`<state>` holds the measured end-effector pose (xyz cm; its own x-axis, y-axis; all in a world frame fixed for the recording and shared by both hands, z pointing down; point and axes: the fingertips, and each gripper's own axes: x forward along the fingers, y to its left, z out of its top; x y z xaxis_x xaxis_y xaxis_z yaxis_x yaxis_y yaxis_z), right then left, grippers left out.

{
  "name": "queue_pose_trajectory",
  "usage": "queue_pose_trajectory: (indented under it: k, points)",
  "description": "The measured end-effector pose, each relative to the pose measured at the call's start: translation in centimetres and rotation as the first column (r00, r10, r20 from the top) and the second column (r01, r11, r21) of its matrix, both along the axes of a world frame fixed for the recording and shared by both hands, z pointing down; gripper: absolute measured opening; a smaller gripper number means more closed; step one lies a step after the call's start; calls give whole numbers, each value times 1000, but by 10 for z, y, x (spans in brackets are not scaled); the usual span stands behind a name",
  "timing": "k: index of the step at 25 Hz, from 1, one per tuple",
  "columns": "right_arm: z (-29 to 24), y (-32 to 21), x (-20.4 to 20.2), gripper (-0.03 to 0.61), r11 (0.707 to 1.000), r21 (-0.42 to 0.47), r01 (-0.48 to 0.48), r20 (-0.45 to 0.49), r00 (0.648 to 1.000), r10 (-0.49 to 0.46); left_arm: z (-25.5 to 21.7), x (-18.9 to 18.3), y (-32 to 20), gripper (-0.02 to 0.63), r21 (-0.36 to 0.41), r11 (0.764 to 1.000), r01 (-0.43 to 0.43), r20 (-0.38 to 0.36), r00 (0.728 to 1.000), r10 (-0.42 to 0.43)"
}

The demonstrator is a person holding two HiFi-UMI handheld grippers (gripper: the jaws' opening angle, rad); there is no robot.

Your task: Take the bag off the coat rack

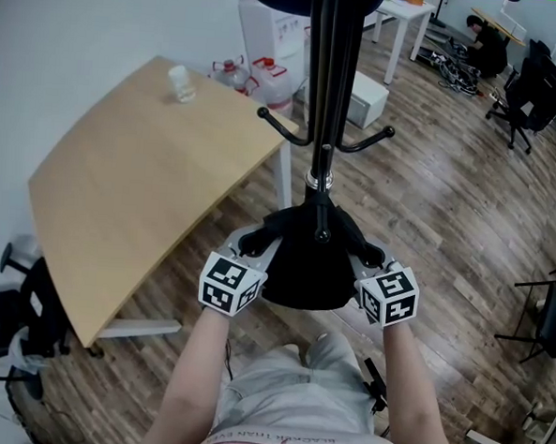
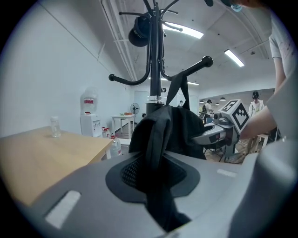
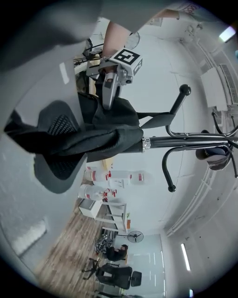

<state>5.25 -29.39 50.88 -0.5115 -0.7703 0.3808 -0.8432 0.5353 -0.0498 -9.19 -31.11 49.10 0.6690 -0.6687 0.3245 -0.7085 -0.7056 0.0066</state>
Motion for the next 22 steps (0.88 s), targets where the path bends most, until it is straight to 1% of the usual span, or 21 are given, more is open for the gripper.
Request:
queue_pose_trajectory:
  k: [4,11,22]
  points:
    - [-6,3,6,52,999,11,-41,12,999,41,-4,-2,4,78,-9,1000,12,-11,1000,-12]
    - [-23,15,7,51,997,40,-65,16,998,65,-18,-5,15,75,8,1000,15,-29,999,-15]
    - [-46,36,4,51,993,66,-93,18,996,92,-43,-8,32,75,39,999,3,-23,1000,-2]
